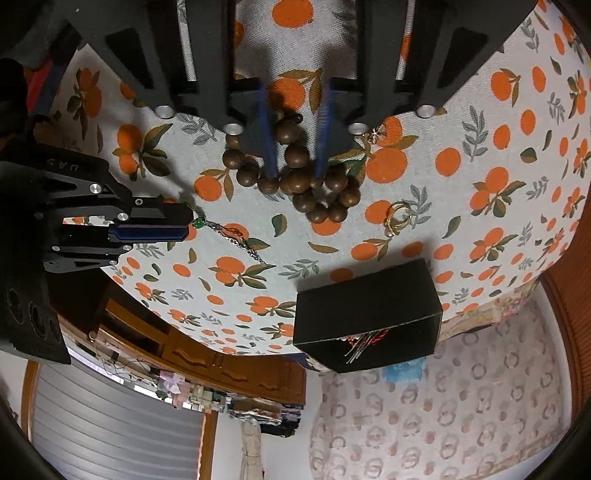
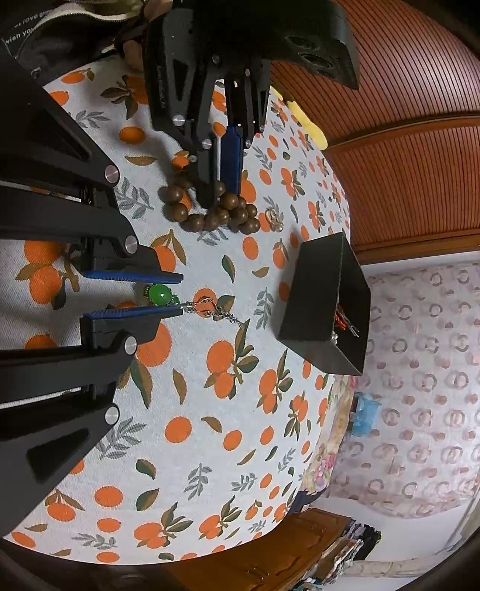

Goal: Organize jewelry
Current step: 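Grasp the wooden bead bracelet with the left tool while the right grasps the green bead chain, then lower both held items into the black box and open both tools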

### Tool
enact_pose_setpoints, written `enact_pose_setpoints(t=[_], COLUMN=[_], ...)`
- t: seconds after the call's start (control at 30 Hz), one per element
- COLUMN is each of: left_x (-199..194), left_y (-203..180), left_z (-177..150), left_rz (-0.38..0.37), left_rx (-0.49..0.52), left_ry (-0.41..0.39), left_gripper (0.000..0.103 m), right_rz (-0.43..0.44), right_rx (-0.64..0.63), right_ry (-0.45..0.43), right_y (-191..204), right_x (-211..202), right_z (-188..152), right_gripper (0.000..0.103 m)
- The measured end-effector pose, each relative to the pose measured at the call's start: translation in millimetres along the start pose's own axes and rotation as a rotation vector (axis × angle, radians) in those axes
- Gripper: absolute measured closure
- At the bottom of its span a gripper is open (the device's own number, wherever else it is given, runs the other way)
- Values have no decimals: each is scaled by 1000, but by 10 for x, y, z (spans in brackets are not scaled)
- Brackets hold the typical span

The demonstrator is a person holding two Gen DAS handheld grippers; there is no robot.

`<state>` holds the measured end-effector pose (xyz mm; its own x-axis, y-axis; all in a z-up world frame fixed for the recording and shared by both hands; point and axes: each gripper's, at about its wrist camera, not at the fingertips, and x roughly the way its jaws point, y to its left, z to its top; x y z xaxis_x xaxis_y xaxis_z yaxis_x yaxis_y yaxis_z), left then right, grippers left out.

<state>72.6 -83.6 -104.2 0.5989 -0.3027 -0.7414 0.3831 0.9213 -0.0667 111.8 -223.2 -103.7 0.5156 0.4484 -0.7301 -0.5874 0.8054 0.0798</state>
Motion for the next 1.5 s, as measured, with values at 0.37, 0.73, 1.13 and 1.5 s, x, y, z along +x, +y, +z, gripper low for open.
enact_pose_setpoints(t=[0.37, 0.73, 1.13, 1.5], left_x=[-282, -707, -1025, -954], left_y=[53, 137, 245, 352], left_z=[78, 495, 1116, 1465], left_rz=[6, -1, 80, 133], left_rx=[-16, 2, 50, 47], left_ry=[-95, -215, -330, -343], left_gripper=[91, 91, 91, 91], right_rz=[-2, -31, -55, -19], right_rx=[-16, -87, -117, -61], right_ry=[-47, -151, -212, -179], right_y=[22, 51, -67, -248], right_x=[-135, -446, -445, -95], right_z=[115, 675, 1385, 1705], right_gripper=[90, 90, 90, 90])
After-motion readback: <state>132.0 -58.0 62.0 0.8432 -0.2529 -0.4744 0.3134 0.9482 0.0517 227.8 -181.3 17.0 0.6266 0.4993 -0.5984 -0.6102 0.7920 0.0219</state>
